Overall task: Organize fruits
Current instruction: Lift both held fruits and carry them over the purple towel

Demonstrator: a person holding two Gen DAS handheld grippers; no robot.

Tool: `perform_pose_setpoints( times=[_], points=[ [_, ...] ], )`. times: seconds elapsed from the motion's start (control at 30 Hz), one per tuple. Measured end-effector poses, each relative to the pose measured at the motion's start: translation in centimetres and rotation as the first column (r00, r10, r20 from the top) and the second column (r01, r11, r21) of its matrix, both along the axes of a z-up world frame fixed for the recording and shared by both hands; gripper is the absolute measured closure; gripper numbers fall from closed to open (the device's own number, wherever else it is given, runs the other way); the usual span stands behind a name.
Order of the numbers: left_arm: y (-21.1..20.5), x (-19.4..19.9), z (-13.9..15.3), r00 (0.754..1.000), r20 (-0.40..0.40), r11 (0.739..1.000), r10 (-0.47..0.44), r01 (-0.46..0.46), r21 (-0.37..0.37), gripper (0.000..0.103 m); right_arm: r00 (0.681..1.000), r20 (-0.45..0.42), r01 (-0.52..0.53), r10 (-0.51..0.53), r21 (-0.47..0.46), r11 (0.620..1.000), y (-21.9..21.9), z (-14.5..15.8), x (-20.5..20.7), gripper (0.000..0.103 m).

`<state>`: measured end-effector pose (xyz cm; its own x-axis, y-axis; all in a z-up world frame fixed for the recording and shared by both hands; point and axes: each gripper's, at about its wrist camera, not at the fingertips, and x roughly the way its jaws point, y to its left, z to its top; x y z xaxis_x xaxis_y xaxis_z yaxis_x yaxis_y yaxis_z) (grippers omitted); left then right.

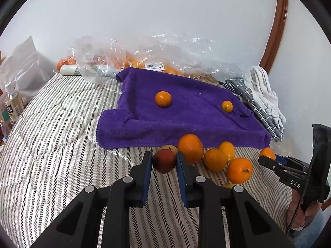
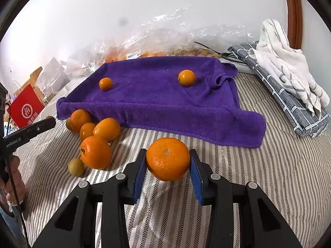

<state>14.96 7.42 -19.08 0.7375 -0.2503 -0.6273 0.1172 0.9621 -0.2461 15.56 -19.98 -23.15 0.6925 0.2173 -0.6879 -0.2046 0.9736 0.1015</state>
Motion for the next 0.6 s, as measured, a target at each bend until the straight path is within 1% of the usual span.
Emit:
perform_pose_setpoints(
  times=[0.17,0.23,0.33,0.43,0.6],
  points=[
    [0.7,-0.1,0.4,1.0,0.009,0.999,0.003,-0.003,-0.038,0.08,1.0,-0.011,0.003,-0.003,-0.009,1.0,0.0,0.0,0.0,0.063],
    [1.1,-0.2,0.8,1.0,0.018,0.997,0.004,-0.003,-0.074,0.081,1.0,-0.029,0.001,-0.001,-0.012,1.0,0.3,-0.1,-0.1,0.063],
    [1.8,-0.4,1.6,1.0,0.021,0.994,0.013,-0.011,-0.108,0.081,0.999,-0.034,-0.003,0.002,-0.024,1.0,0.4,0.3,-0.3,0.063],
    [2.0,-0.7,2.9,1.0,0.028,0.995,0.011,-0.008,-0.099,0.081,1.0,-0.027,-0.003,0.002,-0.033,0.999,0.4,1.4,-0.5,0.063],
    [1.7,-0.6,5.8,0.999,0.04,0.997,0.003,0.0,-0.073,0.081,1.0,-0.006,-0.002,0.002,-0.019,1.0,0.2,3.8,-0.2,0.063]
  ],
)
